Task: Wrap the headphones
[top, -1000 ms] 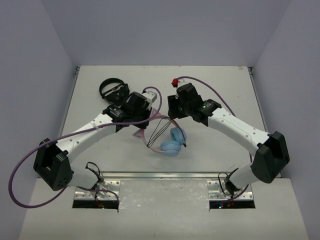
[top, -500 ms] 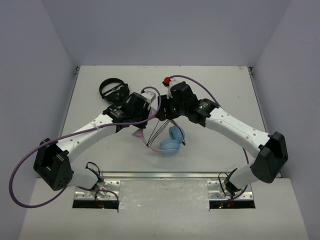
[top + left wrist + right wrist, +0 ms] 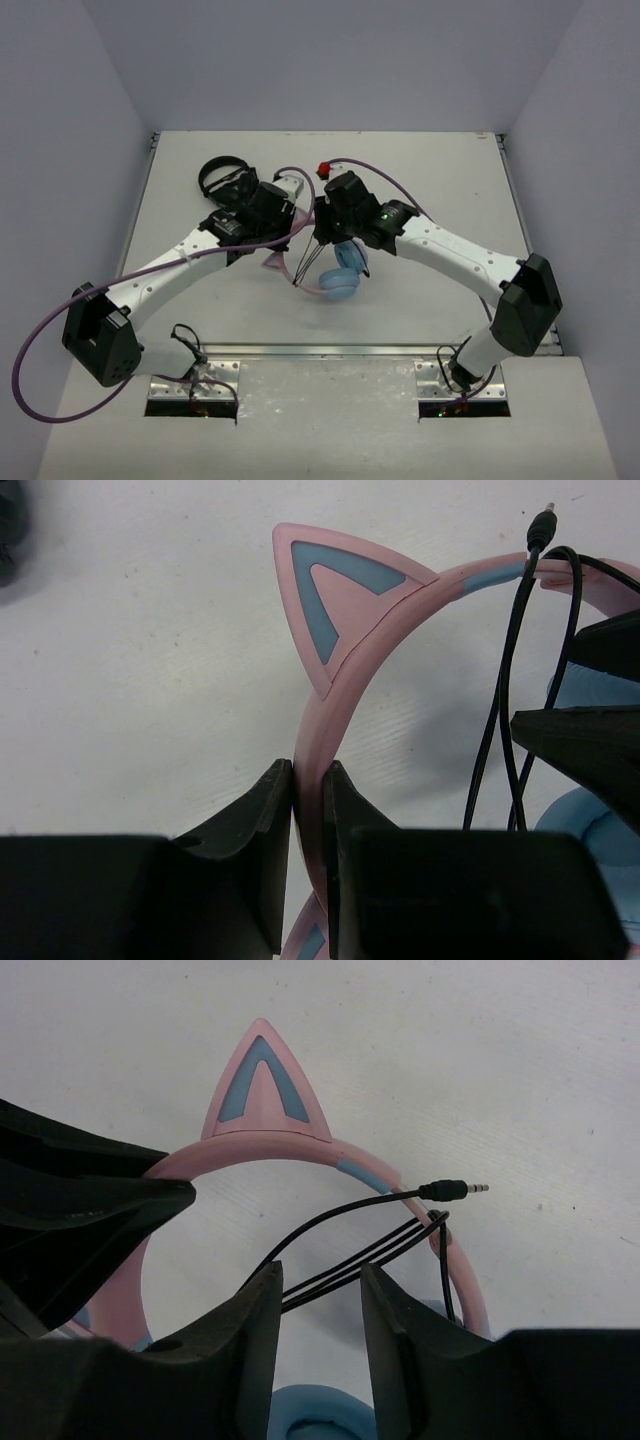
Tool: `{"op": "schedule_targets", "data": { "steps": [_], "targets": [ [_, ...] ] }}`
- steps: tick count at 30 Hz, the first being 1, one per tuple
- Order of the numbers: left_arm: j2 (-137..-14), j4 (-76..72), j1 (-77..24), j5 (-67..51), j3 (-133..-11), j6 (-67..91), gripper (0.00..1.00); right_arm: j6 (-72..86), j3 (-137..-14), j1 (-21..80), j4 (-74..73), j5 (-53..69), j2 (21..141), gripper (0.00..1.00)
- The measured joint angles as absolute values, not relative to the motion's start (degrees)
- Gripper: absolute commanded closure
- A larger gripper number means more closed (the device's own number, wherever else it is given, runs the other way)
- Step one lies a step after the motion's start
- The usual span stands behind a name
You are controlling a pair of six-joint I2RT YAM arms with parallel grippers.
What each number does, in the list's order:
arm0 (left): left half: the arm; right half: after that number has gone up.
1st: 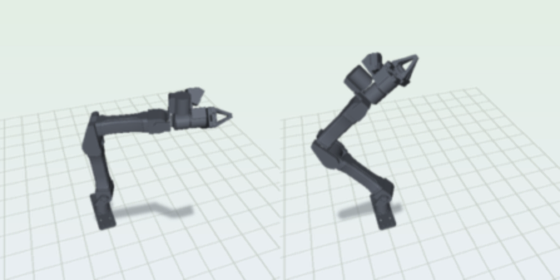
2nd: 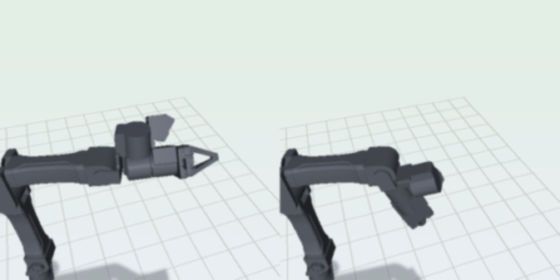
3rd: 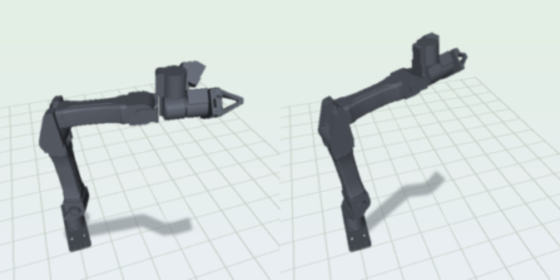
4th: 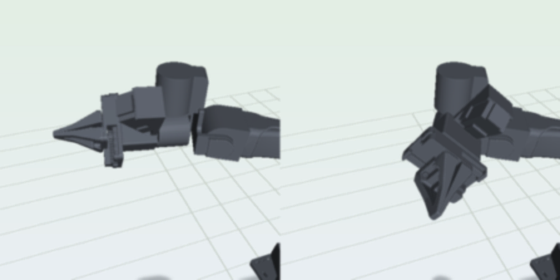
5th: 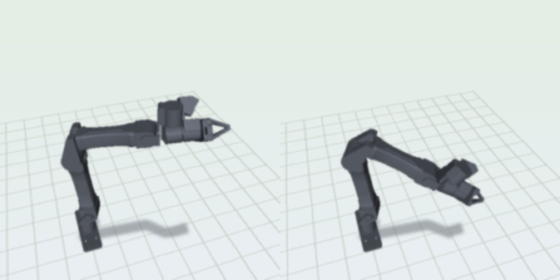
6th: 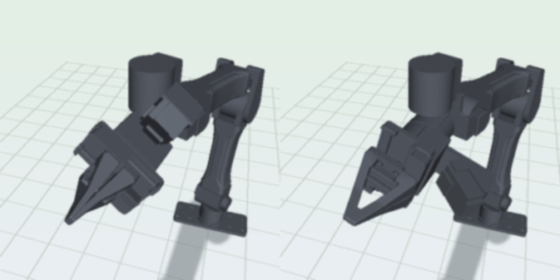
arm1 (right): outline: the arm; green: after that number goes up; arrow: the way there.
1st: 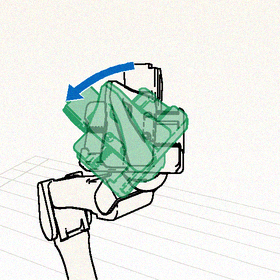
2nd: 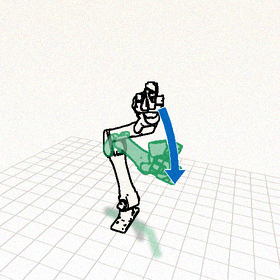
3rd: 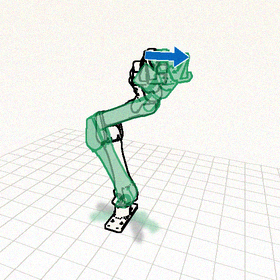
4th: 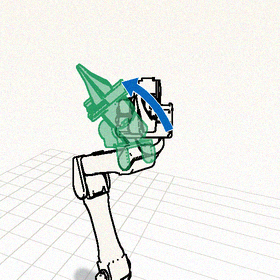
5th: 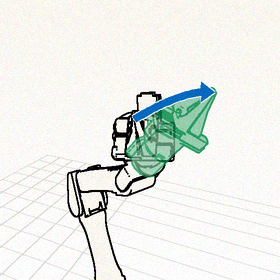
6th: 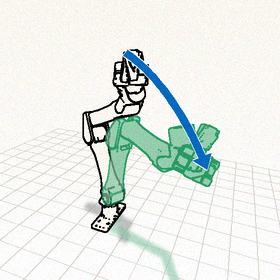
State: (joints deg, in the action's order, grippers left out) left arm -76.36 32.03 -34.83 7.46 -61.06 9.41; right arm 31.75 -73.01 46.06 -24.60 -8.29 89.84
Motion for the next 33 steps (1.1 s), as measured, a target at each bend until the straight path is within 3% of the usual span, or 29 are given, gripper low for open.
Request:
{"op": "schedule_targets", "data": {
  "steps": [6,15,33],
  "targets": [
    [-75.6,31.7,-34.4,7.9,-61.1,9.5,1.00,32.2,-75.8,47.2,-25.7,-10.6,92.4,0.69],
    [-75.6,31.7,-34.4,8.0,-61.1,9.5,1.00,34.8,-77.5,48.7,-26.7,-13.7,93.3,0.60],
    [-75.6,31.5,-34.3,8.1,-61.1,9.5,1.00,42.7,-79.9,49.8,-27.1,-18.4,93.6,0.61]
  ]
}}
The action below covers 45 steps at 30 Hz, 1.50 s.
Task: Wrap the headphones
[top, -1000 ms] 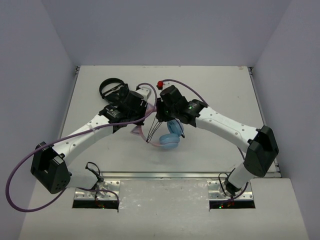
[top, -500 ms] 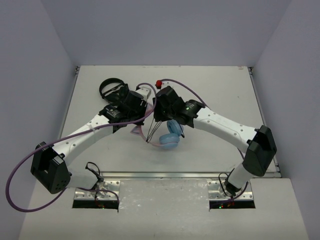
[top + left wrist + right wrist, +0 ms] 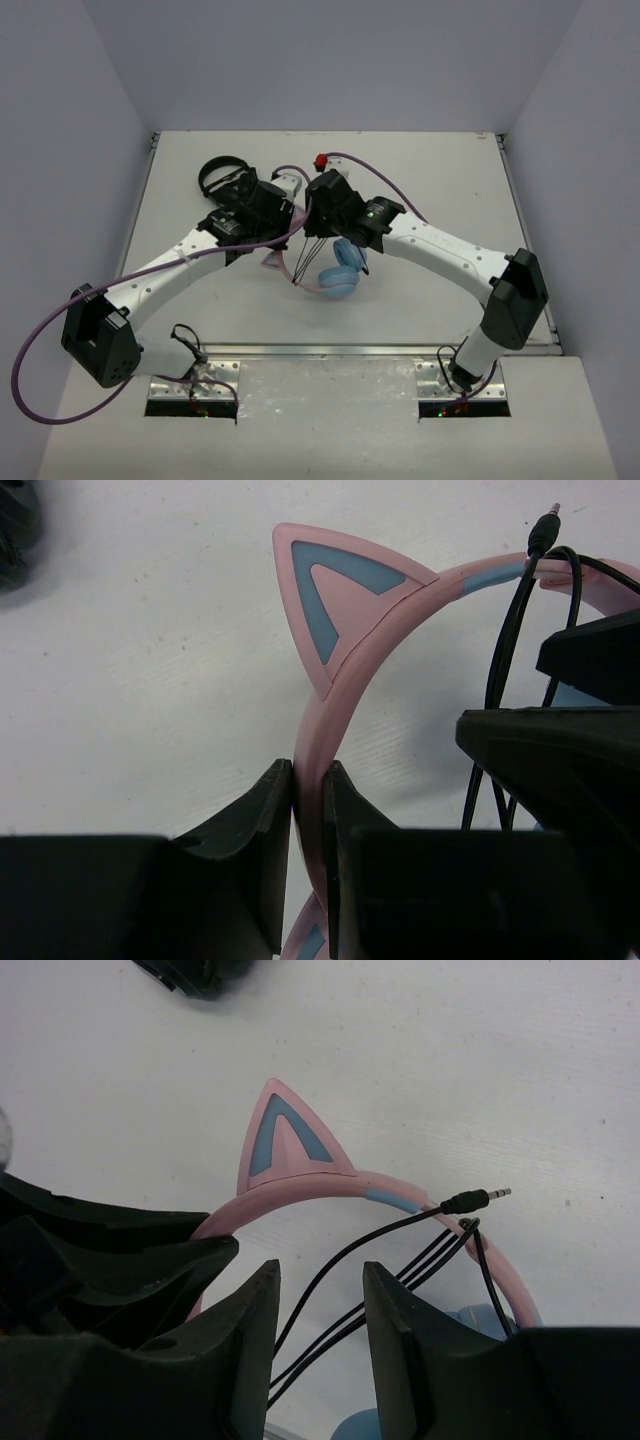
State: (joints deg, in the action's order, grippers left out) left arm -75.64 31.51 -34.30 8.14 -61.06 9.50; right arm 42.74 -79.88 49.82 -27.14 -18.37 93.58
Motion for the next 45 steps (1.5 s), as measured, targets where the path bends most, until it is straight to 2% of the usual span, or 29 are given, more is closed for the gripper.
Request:
{"op": "schedule_targets", "data": {
  "steps": [7,12,20,30,36,41,45],
  "targets": [
    [-75.6,31.5,-33.3,8.0,-61.0,9.6,1.00,45.1,-81.4,50.3,-27.6,-19.4,97.3,0.74],
    [-75.5,31.5,-32.9,7.9,-60.9,9.6,1.00,46.7,-81.4,50.5,-27.5,-20.7,97.6,0.89],
    [-74.8,31.0,-32.9,7.6,-60.1,9.6,1.00,50.0,-79.3,50.5,-27.4,-24.6,95.5,0.99],
    [-73.5,28.9,-32.9,5.8,-59.9,9.5,0.99,52.6,-74.4,48.6,-27.3,-27.0,91.2,0.98],
    [-73.5,27.4,-32.9,4.8,-59.9,9.5,1.00,52.6,-74.0,47.0,-27.0,-25.7,90.5,0.90],
    [-73.5,27.5,-32.9,3.3,-59.3,9.3,1.00,52.1,-74.1,45.9,-26.4,-25.4,90.5,0.74],
    [-73.5,28.1,-32.9,2.7,-59.1,9.0,1.00,51.4,-74.3,45.0,-25.9,-24.8,90.4,0.72]
  ]
}}
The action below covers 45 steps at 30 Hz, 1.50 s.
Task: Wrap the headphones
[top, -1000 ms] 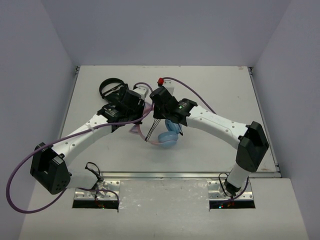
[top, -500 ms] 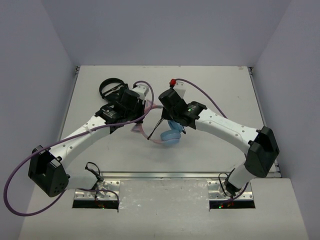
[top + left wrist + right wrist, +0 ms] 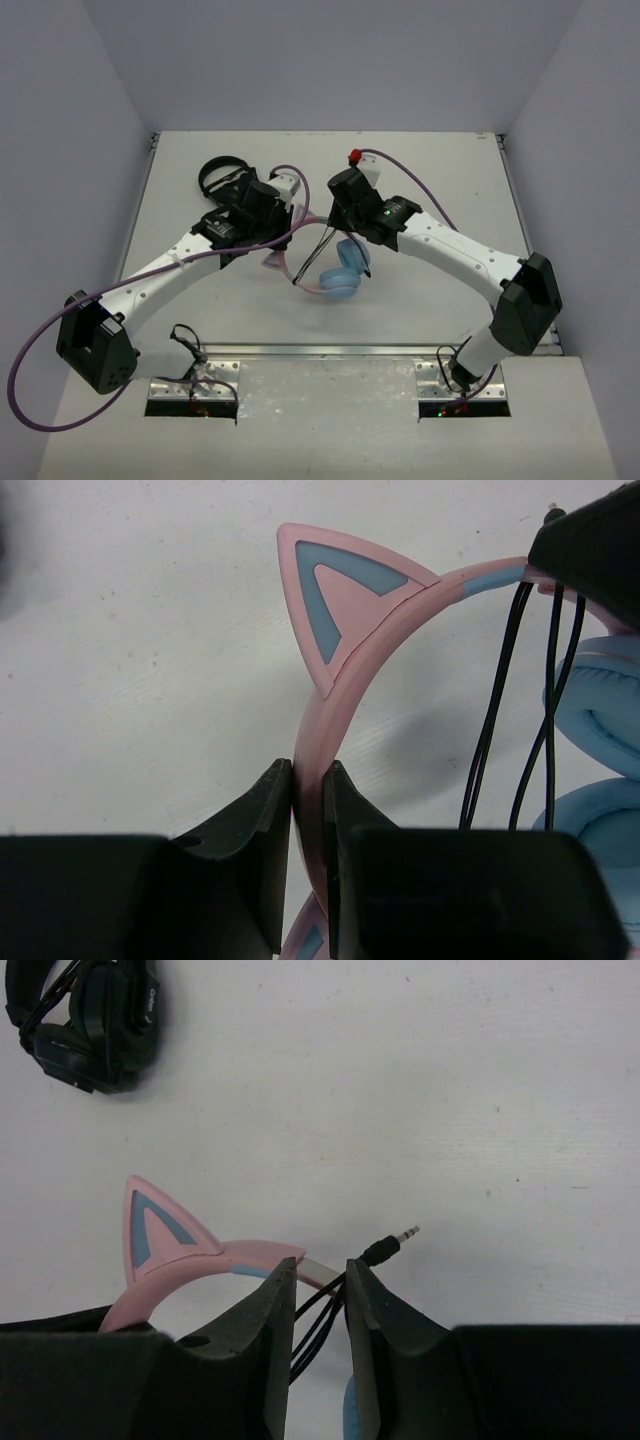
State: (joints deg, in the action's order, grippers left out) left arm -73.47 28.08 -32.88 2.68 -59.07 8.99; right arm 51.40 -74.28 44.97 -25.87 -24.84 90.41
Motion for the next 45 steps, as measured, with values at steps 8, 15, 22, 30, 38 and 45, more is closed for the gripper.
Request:
{"op": "schedule_targets", "data": {
  "steps": [8,15,22,30,38,45],
  "targets": [
    [-73.5,28.5,-32.8,2.5,-59.1,8.8,1.00,49.9,-74.9,41.8,-27.3,-24.5,89.4,0.66],
    [-73.5,28.5,-32.8,2.4,-59.0,8.1,1.00,46.5,-74.9,37.1,-27.2,-19.4,84.4,0.41],
    [-73.5,28.5,-32.8,1.6,-59.0,7.1,1.00,37.3,-68.9,35.0,-26.7,-11.6,75.6,0.02],
    [-73.9,28.9,-32.7,-0.6,-59.4,5.0,1.00,30.4,-55.0,35.0,-29.9,-3.2,60.9,0.01],
    [-76.8,30.0,-32.6,-1.4,-61.2,4.7,1.00,29.5,-48.0,35.0,-32.9,0.6,48.1,0.01],
    [-81.6,29.4,-32.6,-5.8,-63.5,3.3,1.00,26.3,-47.4,35.0,-35.2,3.3,46.5,0.01]
  ]
}}
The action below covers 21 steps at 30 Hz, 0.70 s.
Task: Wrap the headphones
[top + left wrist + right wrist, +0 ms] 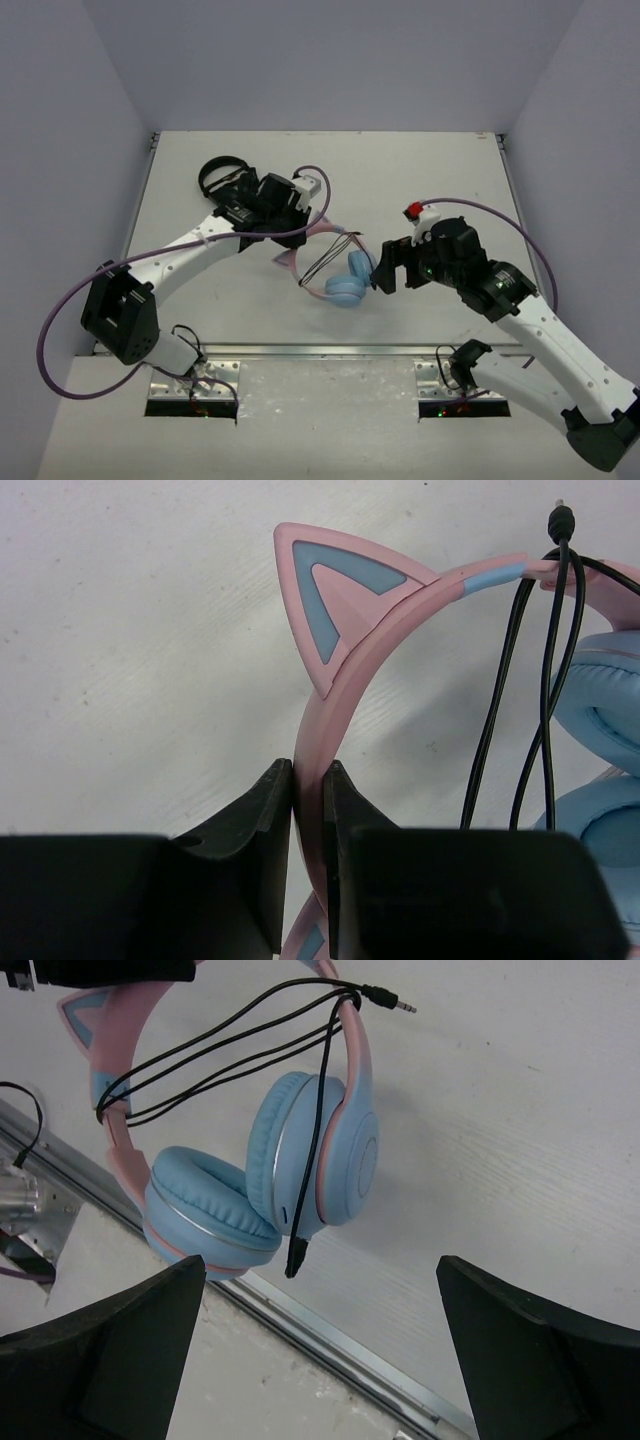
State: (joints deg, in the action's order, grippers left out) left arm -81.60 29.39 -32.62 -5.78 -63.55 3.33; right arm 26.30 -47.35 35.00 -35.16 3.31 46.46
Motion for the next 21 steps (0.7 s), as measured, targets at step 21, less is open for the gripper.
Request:
{"op": "schedule_targets", "data": {
  "steps": [21],
  "targets": [
    [-114.0,26.6,-36.9,-19.8,-87.7,-10.0,1.00,25.9,-60.3,35.0,-49.0,15.0,33.8,0.01]
  ]
}}
